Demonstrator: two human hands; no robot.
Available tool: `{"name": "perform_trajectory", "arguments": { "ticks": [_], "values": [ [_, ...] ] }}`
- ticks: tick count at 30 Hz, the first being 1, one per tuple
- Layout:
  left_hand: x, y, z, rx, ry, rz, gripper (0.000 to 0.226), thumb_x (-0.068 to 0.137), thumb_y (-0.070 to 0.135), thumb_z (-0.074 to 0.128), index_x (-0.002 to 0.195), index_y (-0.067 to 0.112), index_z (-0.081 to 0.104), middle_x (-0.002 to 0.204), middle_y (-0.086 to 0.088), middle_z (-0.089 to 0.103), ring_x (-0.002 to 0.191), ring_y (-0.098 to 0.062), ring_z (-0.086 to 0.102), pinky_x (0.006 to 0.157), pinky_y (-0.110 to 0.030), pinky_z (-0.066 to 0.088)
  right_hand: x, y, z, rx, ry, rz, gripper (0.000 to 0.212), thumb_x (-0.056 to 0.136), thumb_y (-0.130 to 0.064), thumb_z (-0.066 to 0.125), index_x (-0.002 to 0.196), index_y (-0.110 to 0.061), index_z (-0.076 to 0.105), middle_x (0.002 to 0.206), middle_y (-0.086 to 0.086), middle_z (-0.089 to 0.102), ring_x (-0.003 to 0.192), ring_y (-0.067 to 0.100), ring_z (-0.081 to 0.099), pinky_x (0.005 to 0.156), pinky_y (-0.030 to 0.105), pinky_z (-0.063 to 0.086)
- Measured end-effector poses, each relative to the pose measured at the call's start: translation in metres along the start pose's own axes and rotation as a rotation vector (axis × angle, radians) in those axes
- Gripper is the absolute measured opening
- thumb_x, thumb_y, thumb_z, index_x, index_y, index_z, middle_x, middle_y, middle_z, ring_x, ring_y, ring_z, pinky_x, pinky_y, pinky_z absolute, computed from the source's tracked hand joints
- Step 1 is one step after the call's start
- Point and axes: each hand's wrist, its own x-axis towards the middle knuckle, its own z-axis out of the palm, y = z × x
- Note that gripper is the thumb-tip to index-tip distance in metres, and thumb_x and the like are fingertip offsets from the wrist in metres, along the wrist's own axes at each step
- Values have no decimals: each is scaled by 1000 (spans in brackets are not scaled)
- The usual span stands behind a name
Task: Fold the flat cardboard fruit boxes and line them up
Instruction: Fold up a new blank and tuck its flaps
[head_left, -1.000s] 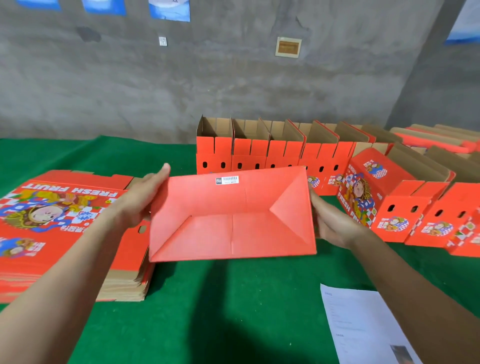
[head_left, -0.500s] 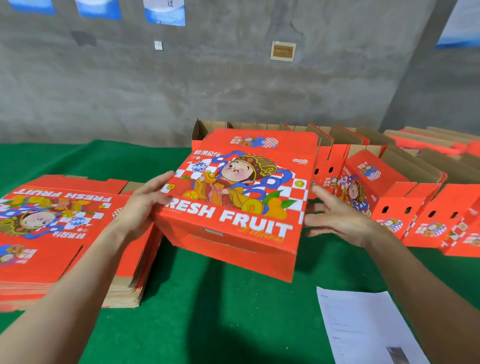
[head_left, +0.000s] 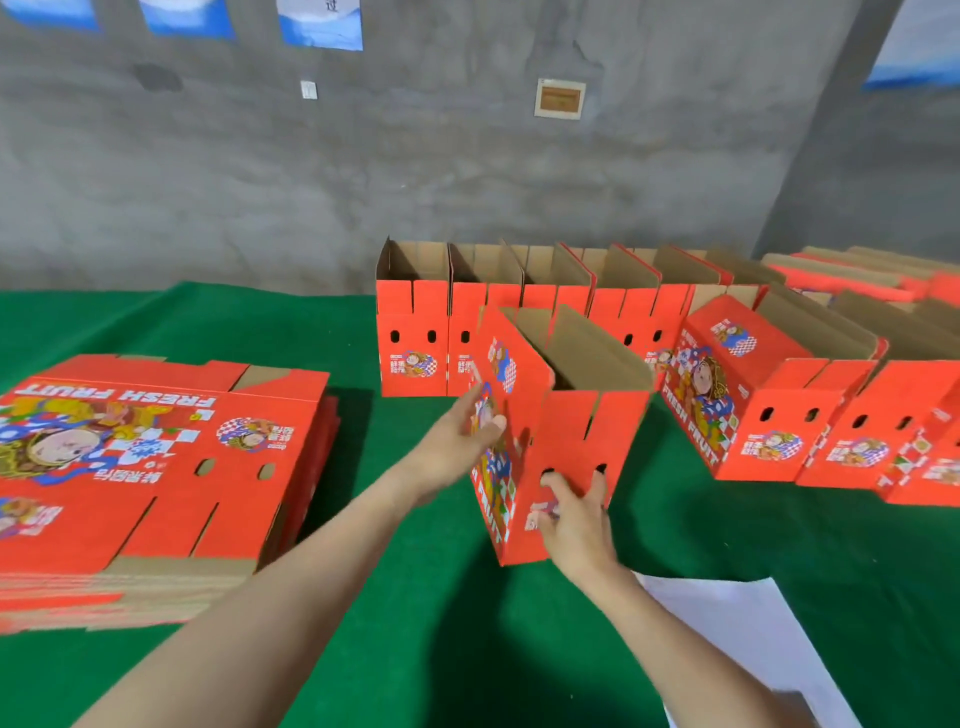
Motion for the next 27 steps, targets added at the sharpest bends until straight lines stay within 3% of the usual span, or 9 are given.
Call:
{"name": "perform_trajectory", "arguments": {
  "ticks": [4, 7, 10, 13, 15, 19, 22, 24, 27],
  "values": [
    [12, 4, 17, 165, 2, 95, 65, 99, 22, 47, 152, 28, 9, 157, 1, 20, 145, -15, 18, 117, -41, 22, -3, 7, 18, -28, -30, 59, 33, 88, -35, 60, 120, -33, 52, 153, 26, 1, 108, 40, 58, 93, 34, 45],
    [26, 11, 25, 299, 13, 123, 57, 99, 21, 47, 150, 29, 22, 152, -9, 31, 144, -23, 18, 116, -36, 22, 0, 3, 24, 1, 24, 93, 33, 84, -46, 63, 114, -32, 55, 154, 25, 0, 114, 41, 55, 92, 35, 46],
    [40, 23, 36, 304, 63, 122, 42, 95, 26, 54, 135, 21, 43, 127, -10, 54, 115, -25, 52, 89, -22, 38, 5, -2, 25, 50, 78, 145, 31, 79, -51, 67, 97, -28, 58, 153, 21, 10, 108, 39, 57, 87, 34, 47],
    [52, 32, 53, 291, 95, 141, 34, 88, 36, 63, 111, 17, 46, 95, 1, 54, 82, -16, 50, 65, -24, 35, 14, 2, 22, 93, 127, 195, 34, 75, -54, 70, 91, -26, 61, 150, 15, 19, 108, 36, 57, 82, 34, 47],
    [61, 34, 66, 329, 105, 160, 29, 87, 29, 65, 101, 16, 43, 87, -3, 51, 71, -16, 45, 58, -25, 31, 20, 8, 21, 111, 127, 214, 36, 76, -55, 69, 97, -27, 65, 153, 12, 14, 115, 35, 53, 85, 34, 46],
    [77, 36, 92, 439, 171, 219, 16, 86, 5, 50, 98, 15, 47, 87, -9, 49, 73, -26, 44, 65, -28, 31, 37, 25, 19, 185, 138, 236, 33, 80, -46, 70, 108, -29, 69, 156, 12, 8, 130, 34, 41, 99, 32, 38],
    [88, 38, 114, 391, 190, 286, 22, 84, -5, 45, 100, 5, 56, 74, 0, 45, 64, -19, 43, 65, -25, 30, 55, 52, 8, 195, 251, 249, 27, 79, -40, 71, 98, -21, 73, 155, 18, 11, 130, 34, 42, 97, 29, 37],
    [101, 42, 132, 349, 143, 275, 25, 85, -7, 44, 104, 2, 58, 70, 5, 44, 57, -9, 42, 62, -22, 30, 71, 77, -7, 183, 312, 263, 24, 80, -35, 71, 93, -16, 73, 154, 21, 10, 127, 35, 46, 95, 29, 38],
    [128, 56, 162, 315, 14, 242, 28, 92, -3, 43, 117, 4, 54, 84, -5, 53, 68, -20, 50, 62, -25, 34, 97, 116, -35, 161, 347, 321, 23, 81, -30, 71, 97, -13, 71, 154, 22, 5, 123, 38, 49, 96, 30, 39]
  ]
}}
